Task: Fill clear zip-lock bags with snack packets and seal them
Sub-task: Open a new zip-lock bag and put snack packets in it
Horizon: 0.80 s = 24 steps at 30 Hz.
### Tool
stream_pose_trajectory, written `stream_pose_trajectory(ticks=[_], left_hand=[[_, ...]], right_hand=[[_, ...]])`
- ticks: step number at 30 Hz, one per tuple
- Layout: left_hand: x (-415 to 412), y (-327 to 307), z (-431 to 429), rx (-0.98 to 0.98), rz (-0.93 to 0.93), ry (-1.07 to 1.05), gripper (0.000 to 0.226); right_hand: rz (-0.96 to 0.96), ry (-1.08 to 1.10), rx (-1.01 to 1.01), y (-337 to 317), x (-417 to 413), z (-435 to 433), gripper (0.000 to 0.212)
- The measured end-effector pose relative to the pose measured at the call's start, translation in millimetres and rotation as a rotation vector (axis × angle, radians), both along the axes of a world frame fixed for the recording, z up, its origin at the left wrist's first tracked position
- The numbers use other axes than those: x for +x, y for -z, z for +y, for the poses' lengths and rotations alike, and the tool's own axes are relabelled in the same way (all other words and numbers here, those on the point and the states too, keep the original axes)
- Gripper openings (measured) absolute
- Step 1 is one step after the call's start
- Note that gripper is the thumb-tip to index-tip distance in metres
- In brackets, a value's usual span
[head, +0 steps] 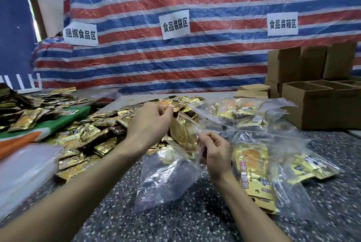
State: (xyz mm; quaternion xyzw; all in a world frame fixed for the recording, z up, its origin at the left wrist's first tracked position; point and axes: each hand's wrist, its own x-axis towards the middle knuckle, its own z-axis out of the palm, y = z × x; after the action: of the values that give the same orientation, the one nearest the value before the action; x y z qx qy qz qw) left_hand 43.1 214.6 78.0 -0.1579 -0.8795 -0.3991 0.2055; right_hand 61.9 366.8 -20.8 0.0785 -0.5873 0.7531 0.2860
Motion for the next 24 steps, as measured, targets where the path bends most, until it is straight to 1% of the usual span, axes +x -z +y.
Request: stream_pose_trajectory(ticks=[3, 7, 9, 11, 12, 14, 16, 18, 20, 22, 24], left_hand=[[-11.3, 15.5, 7.8, -0.061, -0.106, -0.011, 0.048], [-19.0, 20.1, 8.6, 0.030, -0.333, 0.107, 0.043], [-21.6, 17.3, 7.9, 0.040, -0.309, 0.070, 0.038], [-22.6, 10.4, 7.7, 0.012, -0.196, 0.020, 0.034], [-22.4, 5.5, 8.3, 0.004, -0.161, 0.017, 0.036], [-21.4, -5.0, 11.1, 0.014, -0.174, 0.050, 0.039], [-17.6, -16.4, 14.8, 0.076, -0.223, 0.117, 0.038], [-17.0, -26.3, 18.0, 0.160, -0.216, 0.177, 0.034], [-16.7, -34.2, 18.2, 0.184, -0.153, 0.176, 0.029], [-16.7, -37.4, 17.9, 0.227, -0.137, 0.205, 0.026], [-19.9, -34.9, 17.0, 0.306, -0.204, 0.228, 0.037]], right_hand=[[-0.036, -0.053, 0.035, -1.0, -2.8, 0.3, 0.028], [0.000, -0.078, 0.115, -3.0, -0.4, 1.3, 0.024], [-0.014, -0.121, 0.049, -5.6, 1.1, 2.3, 0.018], [-0.051, -0.214, -0.093, -8.2, 1.5, 5.0, 0.017], [-0.060, -0.267, -0.171, -9.5, 1.2, 7.0, 0.016], [-0.055, -0.357, -0.314, -11.9, 0.8, 12.0, 0.015], [-0.050, -0.412, -0.420, -12.7, -0.2, 16.7, 0.013], [-0.036, -0.432, -0.474, -12.4, -1.3, 20.0, 0.019], [-0.014, -0.436, -0.512, -12.4, -2.2, 21.9, 0.020], [0.018, -0.438, -0.549, -12.7, -2.9, 23.8, 0.022], [0.031, -0.446, -0.572, -13.7, -3.3, 24.6, 0.029]])
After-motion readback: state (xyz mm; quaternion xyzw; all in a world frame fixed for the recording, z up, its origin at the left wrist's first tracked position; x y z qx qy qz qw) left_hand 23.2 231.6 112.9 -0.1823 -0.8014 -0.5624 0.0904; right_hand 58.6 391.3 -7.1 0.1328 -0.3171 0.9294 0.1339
